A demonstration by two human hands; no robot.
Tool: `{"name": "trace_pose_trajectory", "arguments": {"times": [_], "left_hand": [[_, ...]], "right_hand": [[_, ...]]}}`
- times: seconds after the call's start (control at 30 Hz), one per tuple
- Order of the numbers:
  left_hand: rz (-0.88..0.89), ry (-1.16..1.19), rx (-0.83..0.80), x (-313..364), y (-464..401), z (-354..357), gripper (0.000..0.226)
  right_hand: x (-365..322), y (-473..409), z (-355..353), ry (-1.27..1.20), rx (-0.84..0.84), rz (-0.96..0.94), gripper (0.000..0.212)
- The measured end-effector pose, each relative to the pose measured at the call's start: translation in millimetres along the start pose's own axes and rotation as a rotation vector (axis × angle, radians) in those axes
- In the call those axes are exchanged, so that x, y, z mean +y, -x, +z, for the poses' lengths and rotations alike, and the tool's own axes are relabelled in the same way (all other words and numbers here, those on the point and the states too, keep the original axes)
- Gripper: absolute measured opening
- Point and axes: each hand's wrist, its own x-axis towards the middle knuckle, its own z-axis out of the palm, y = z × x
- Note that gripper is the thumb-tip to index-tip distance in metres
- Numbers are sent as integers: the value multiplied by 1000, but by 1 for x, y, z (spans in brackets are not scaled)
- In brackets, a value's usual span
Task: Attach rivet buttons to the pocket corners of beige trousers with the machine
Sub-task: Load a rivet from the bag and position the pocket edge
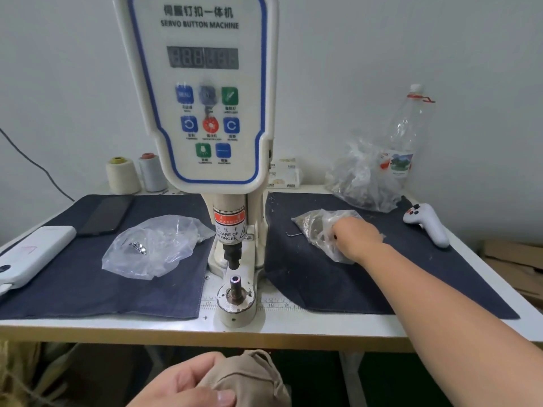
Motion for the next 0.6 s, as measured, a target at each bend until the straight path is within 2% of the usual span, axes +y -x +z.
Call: {"name": "trace_pose_trajectory", "arguments": {"times": [0.07,0.13,0.23,0.3,0.37,0.47,0.6], "left_hand": [[-13,-12,-1,-1,0,-1,70],[-31,-14,-3,-2,0,-2,70],[-34,-21,-1,-3,2,-1,74],[-34,-23,3,-5,2,-1,77],[-33,-5,7,-8,2,-2,77],[-31,-19,1,-10,2,-3,80],[-18,37,-8,-13,10,-8,74]], "right_hand": [[0,3,4,-36,45,21,21],[2,11,5,-67,131,16,15],[9,19,10,-76,214,-5,14],[14,22,12,5,250,-46,13],[16,26,13,76,268,-61,24],[18,29,13,134,316,-136,20],[26,34,16,124,345,-221,26]]}}
